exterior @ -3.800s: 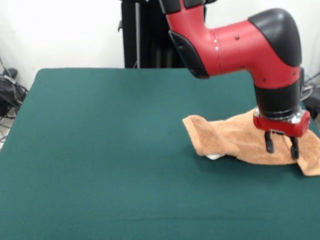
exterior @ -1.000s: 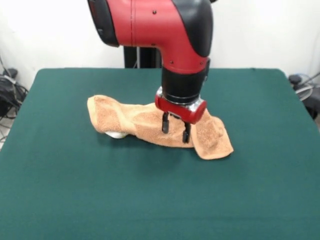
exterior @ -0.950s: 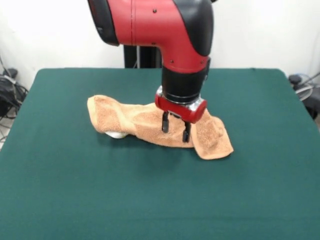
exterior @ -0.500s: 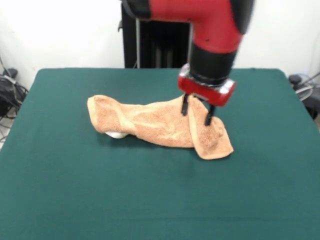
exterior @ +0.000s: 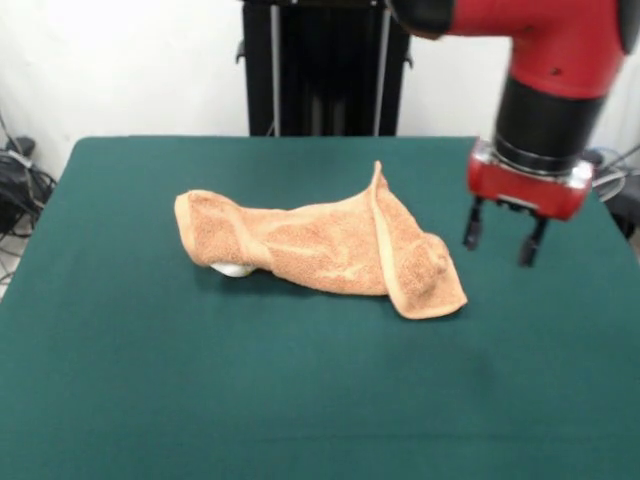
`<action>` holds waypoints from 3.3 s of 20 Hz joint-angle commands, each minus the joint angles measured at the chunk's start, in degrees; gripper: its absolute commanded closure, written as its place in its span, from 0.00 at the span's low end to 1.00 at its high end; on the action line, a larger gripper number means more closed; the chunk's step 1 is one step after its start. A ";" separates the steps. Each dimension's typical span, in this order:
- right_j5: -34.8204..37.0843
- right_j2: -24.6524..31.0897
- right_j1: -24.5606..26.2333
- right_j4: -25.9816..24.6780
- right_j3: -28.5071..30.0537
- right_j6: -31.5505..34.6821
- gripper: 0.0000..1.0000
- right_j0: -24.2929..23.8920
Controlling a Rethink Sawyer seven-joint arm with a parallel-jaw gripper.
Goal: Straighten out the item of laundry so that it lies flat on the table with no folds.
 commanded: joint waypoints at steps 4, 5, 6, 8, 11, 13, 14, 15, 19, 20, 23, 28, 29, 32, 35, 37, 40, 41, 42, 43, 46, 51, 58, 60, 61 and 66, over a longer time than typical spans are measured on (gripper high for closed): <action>-7.93 -1.64 7.84 2.47 -2.94 10.55 0.00 2.72; -8.16 -2.33 8.37 2.41 -3.56 10.87 0.00 3.25; -8.39 -3.03 8.90 2.35 -4.18 11.18 0.00 3.79; -8.33 -4.56 10.08 2.43 -5.65 11.93 0.00 4.96; -6.94 -8.18 10.82 3.02 -7.11 14.55 0.00 8.12; -4.71 -11.42 10.64 4.16 -7.74 17.87 0.00 11.47; -3.66 -12.82 10.53 4.86 -7.97 19.38 0.00 13.01; -2.52 -13.94 10.47 5.83 -8.23 20.58 0.00 14.24; 4.93 -21.68 11.40 9.96 -11.19 28.88 0.00 21.91; 7.40 -23.77 11.80 11.98 -11.79 32.66 0.00 24.06; 11.81 -28.20 13.13 16.66 -13.15 40.70 0.00 28.63; 19.34 -35.60 19.18 21.67 -19.45 53.74 0.00 34.70; 19.51 -36.25 20.14 21.79 -20.20 54.56 0.00 35.03; 19.06 -37.20 22.30 21.38 -21.58 55.90 0.00 35.10; 11.10 -31.47 20.33 19.92 -18.15 47.45 0.00 31.10; 1.42 -23.37 17.11 17.63 -13.50 34.42 0.00 25.09; -8.23 -11.58 13.62 15.93 -7.17 20.47 0.00 15.90; -8.66 -11.14 13.19 15.00 -6.87 19.99 0.00 15.38; -10.14 -8.92 12.26 14.02 -5.52 17.64 0.00 13.54; -10.30 -7.92 11.69 13.55 -4.97 16.96 0.00 12.56; -14.23 -0.62 10.06 11.16 -1.43 10.63 0.00 6.20; -15.77 6.04 8.72 8.33 2.41 6.36 0.00 -0.16; -18.51 13.72 9.44 6.46 6.07 2.90 0.00 -6.88; -19.12 16.69 10.25 6.09 7.00 1.59 0.00 -9.13; -19.11 17.69 10.59 5.79 7.23 1.29 0.00 -9.89; -19.56 28.72 16.24 2.64 8.62 -3.91 0.00 -17.86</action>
